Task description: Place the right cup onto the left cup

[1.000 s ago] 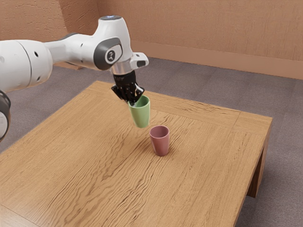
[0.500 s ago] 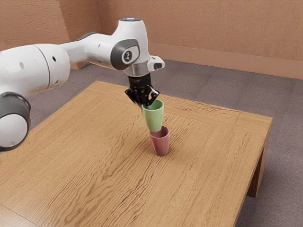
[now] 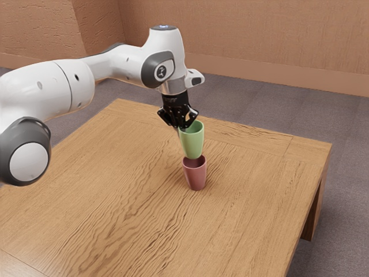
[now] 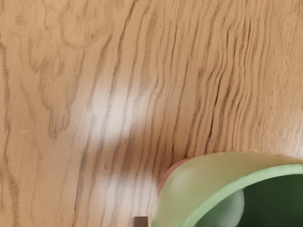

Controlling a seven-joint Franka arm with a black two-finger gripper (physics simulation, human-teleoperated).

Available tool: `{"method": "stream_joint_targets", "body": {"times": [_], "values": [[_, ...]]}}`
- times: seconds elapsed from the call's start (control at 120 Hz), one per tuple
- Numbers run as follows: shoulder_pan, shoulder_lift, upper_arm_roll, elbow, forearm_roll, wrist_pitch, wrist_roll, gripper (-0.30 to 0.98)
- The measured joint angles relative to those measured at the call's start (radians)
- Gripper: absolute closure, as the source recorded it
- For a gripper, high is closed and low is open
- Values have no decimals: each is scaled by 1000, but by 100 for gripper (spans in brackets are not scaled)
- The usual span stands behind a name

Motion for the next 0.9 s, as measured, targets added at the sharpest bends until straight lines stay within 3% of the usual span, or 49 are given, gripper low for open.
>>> {"method": "stream_joint_targets", "body": {"times": [0.475, 0.683, 0.9], "values": [[1, -9, 0, -58, -26, 1, -44, 78], [0, -14, 3, -67, -34, 3, -57, 34], [-3, -93, 3, -120, -23, 5, -64, 12]]}}
